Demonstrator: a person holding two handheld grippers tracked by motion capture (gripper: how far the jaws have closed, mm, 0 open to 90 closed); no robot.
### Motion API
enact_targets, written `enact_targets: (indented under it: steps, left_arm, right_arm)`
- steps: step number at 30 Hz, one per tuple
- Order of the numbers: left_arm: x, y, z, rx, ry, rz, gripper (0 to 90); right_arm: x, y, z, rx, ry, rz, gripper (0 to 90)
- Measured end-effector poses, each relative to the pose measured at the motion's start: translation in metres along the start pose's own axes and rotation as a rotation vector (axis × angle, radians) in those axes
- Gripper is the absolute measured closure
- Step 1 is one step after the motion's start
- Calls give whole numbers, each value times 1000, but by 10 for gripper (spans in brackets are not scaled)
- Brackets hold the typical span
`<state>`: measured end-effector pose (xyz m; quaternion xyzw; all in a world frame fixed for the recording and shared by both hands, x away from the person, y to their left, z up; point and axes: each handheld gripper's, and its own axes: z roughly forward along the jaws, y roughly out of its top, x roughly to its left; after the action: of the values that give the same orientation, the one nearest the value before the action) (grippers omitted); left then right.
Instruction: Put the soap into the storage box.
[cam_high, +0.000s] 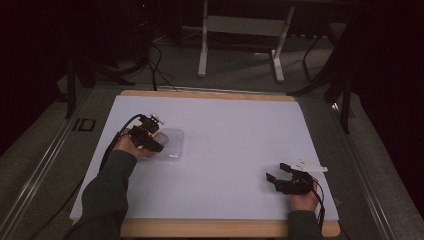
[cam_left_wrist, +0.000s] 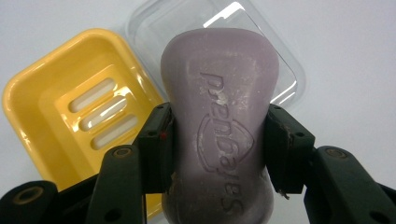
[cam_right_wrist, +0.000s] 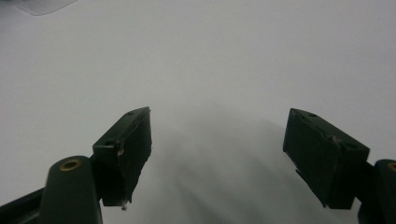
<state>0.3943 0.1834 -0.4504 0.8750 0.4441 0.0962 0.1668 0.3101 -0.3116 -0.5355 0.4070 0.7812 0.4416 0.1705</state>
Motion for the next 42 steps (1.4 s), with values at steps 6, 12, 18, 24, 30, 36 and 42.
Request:
enact_targets:
  steps: [6, 12, 18, 24, 30, 36, 42]
  left_arm:
    - [4, -2, 0, 4, 3, -13, 498]
    - [9, -3, 1, 4, 7, -31, 498]
    - [12, -3, 2, 9, 11, -39, 498]
    - [15, -3, 3, 11, 12, -50, 498]
    - [18, -4, 5, 13, 17, -68, 498]
    - [21, -4, 7, 23, 33, -77, 498]
    - [25, -4, 10, 39, 53, -92, 498]
  right_arm:
    - [0, 0, 0, 1, 0, 0, 232]
    - [0, 0, 0, 0, -1, 0, 232]
    - [0, 0, 0, 1, -1, 0, 232]
    - [0, 0, 0, 1, 0, 0, 232]
    - [0, 0, 0, 1, 0, 0, 232]
    - [0, 0, 0, 1, 0, 0, 232]
    - [0, 0, 0, 1, 0, 1, 232]
